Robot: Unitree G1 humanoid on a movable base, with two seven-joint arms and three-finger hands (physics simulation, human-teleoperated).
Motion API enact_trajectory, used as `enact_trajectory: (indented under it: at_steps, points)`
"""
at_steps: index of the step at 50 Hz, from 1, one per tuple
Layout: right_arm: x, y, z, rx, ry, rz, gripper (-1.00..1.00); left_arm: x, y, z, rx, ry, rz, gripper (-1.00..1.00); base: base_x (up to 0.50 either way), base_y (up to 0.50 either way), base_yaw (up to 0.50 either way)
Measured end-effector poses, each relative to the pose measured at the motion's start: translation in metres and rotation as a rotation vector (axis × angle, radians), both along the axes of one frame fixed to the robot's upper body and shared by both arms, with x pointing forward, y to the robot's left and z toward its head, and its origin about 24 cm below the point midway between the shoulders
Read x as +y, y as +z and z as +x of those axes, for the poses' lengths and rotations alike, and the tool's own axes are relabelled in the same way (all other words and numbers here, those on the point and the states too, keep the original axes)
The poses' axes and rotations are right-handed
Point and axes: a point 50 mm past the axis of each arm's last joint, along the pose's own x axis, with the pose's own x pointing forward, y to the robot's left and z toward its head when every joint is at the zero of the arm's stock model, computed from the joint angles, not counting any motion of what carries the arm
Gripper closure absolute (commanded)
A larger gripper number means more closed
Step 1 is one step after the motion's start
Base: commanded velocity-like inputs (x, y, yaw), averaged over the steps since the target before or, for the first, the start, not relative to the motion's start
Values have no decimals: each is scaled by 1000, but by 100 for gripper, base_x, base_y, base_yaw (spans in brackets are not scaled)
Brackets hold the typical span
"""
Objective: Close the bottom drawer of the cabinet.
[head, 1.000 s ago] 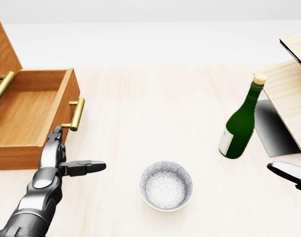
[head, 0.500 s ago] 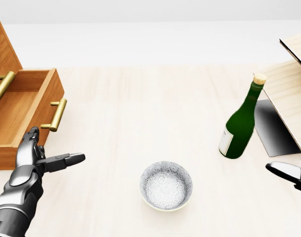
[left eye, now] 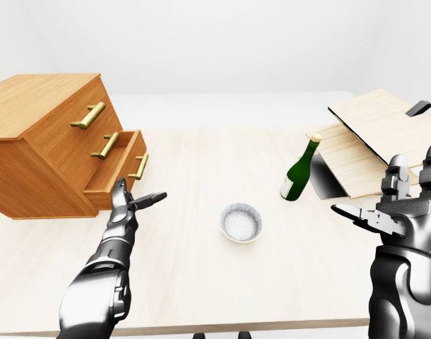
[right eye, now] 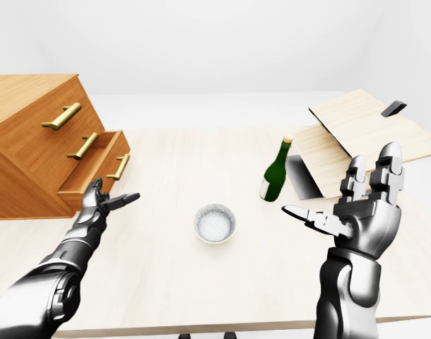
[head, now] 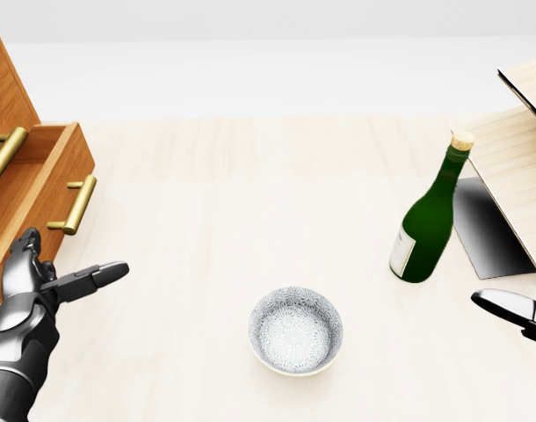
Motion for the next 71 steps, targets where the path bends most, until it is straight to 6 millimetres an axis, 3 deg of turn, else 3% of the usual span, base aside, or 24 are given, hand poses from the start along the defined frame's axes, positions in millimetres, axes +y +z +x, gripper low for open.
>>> enact_trajectory:
  at_steps: [26, 45, 71]
  points:
    - [-1, 1, 0, -3, -2, -1, -100, 15, 2, -4, -2, 113, -9, -100, 0, 0, 0]
    - [-1, 1, 0, -4, -1, -1, -100, 39, 7, -14, 10, 303, 43, -100, 0, 0, 0]
    - [-1, 0, 0, -1, -1, 1, -100, 26, 2, -15, 34, 377, 90, -100, 0, 0, 0]
